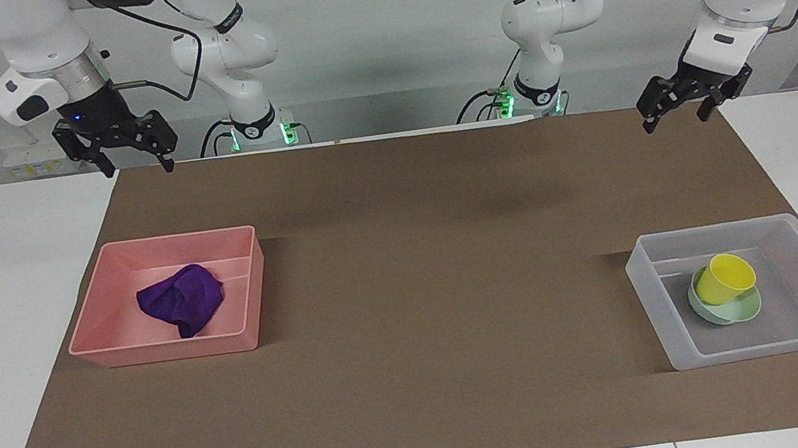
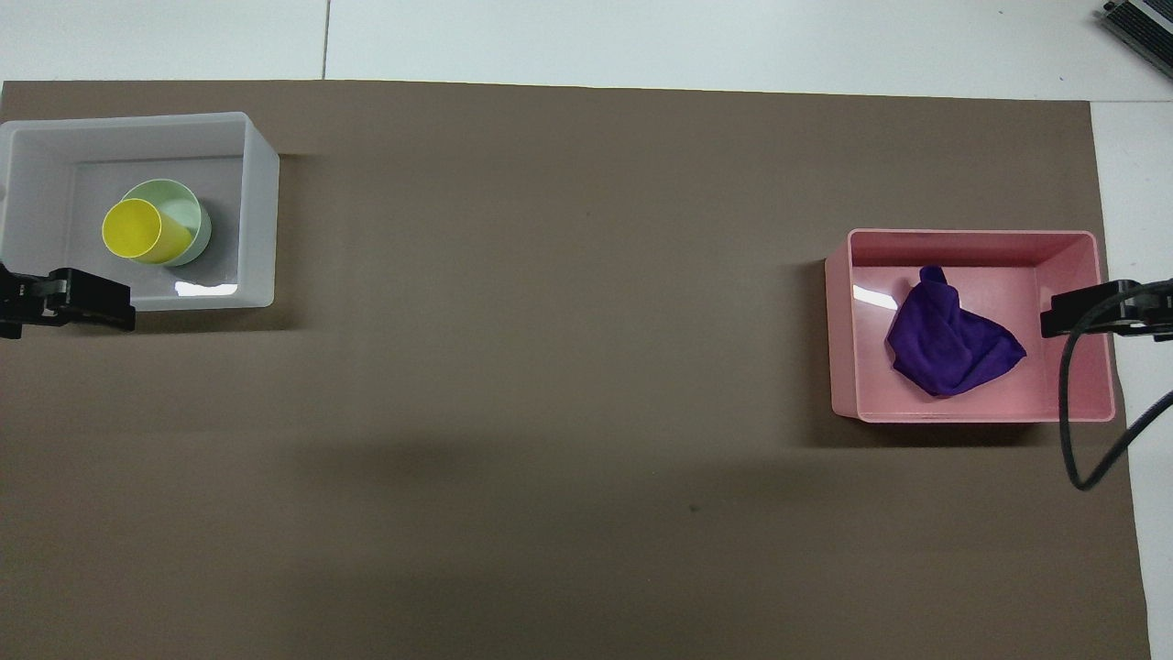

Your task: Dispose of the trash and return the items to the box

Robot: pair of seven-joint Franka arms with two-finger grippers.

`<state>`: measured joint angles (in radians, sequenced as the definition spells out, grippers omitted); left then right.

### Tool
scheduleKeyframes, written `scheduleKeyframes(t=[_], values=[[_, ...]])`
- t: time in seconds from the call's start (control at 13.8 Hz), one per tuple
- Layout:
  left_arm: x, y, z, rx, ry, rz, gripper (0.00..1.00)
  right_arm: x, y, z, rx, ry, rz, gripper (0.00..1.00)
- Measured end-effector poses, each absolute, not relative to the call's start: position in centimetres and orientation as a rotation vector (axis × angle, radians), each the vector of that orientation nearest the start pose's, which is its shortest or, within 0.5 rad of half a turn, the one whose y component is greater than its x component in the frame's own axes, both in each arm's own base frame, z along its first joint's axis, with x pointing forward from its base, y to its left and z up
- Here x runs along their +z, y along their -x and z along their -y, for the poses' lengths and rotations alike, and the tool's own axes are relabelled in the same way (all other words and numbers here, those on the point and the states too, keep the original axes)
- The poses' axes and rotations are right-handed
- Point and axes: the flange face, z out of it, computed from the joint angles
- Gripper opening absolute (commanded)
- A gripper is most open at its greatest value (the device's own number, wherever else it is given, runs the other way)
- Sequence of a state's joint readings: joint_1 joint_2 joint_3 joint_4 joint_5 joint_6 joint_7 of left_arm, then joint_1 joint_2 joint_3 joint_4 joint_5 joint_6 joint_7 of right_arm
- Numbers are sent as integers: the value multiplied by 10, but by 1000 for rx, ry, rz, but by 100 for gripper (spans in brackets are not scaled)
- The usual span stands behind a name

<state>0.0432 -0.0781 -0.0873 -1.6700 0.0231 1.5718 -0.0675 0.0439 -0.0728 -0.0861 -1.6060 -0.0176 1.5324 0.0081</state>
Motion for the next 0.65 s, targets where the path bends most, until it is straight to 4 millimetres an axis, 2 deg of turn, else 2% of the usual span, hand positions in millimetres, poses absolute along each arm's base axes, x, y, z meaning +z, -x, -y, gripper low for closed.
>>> scheduleKeyframes(t=[0.65], values=[[615, -531, 24, 46, 3124, 32, 100, 643, -527, 30, 5, 3152, -91, 100]])
